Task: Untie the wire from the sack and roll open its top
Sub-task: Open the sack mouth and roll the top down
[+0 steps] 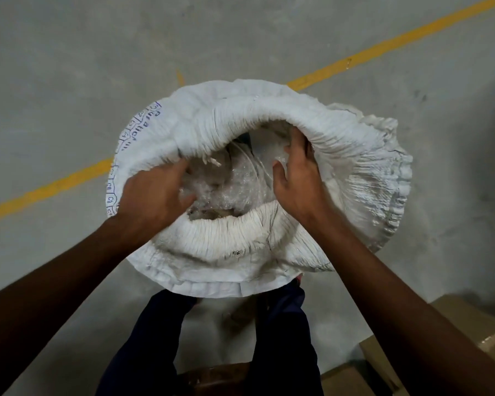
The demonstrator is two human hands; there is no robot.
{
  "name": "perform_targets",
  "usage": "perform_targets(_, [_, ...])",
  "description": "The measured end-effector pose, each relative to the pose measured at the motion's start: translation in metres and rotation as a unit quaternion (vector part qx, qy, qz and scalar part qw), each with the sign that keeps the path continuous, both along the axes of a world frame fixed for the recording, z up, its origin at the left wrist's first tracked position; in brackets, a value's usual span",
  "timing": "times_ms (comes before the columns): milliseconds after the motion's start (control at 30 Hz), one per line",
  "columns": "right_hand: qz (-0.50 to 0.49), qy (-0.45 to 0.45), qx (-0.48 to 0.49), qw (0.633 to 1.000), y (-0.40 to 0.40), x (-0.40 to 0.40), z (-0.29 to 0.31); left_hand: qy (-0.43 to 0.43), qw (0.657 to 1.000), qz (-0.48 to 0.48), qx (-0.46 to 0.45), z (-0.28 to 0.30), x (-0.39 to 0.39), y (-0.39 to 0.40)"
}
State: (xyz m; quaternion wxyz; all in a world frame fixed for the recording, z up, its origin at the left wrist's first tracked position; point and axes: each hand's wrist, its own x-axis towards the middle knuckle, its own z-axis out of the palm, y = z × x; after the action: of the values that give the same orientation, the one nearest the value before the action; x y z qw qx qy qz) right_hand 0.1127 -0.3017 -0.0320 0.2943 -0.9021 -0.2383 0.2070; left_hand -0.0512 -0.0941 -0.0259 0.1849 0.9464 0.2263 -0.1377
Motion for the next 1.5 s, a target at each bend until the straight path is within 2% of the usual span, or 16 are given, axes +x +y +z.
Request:
perform_targets(133, [0.018, -0.02, 0.014, 1.0, 0.011, -0.001, -0.002, 0.001, 0.988, -0.095, -0.124, -0.006, 0.033, -0.01])
perform_targets(300, [0.069, -0.032, -0.008, 0.997, 0.006, 0.001, -0.002, -0.054, 0.978, -0.054, -0.193, -0.006, 0.065, -0.008])
perform_targets(400, [0.162, -0.063, -0.095, 0.98, -0.007, 0.009, -0.002, -0.11, 0.98, -0.019, -0.163, -0.002, 0.065, 0.004])
perform_targets(500, [0.241, -0.077, -0.17, 0.952, -0.018, 0.017, -0.002, -0.116, 0.988, -0.007, -0.106, -0.004, 0.06, 0.023])
perform_targets(700, [0.293, -0.108, -0.163, 0.936, -0.04, 0.026, -0.004, -0.064, 0.997, -0.012, -0.032, -0.011, 0.045, 0.039])
perform_targets(867, [0.342, -0.133, -0.255, 0.895, -0.049, 0.025, -0.005, -0.02, 0.997, -0.069, -0.021, -0.017, 0.028, 0.033])
perform_targets(933, [0.349, -0.152, -0.246, 0.891, -0.048, 0.02, -0.007, -0.017, 0.994, -0.105, -0.018, -0.022, 0.023, 0.032])
perform_targets(1000, [0.375, -0.164, -0.22, 0.886, -0.046, 0.013, -0.007, 0.001, 0.987, -0.142, -0.08, -0.023, 0.02, 0.033])
perform_targets(1100, [0.441, -0.114, -0.178, 0.872, -0.042, 0.0, -0.005, 0.06, 0.955, -0.243, -0.159, -0.02, 0.014, 0.032])
perform_targets(1200, [0.488, -0.041, -0.175, 0.854, -0.045, -0.009, -0.003, 0.083, 0.935, -0.306, -0.158, -0.019, 0.006, 0.027])
perform_targets(1333, [0.476, 0.05, -0.175, 0.861, -0.052, -0.014, -0.001, 0.154, 0.91, -0.348, -0.163, -0.013, -0.001, 0.018])
perform_targets(1500, [0.48, 0.129, -0.203, 0.844, -0.053, -0.017, 0.004, 0.207, 0.875, -0.396, -0.188, -0.014, -0.013, 0.008])
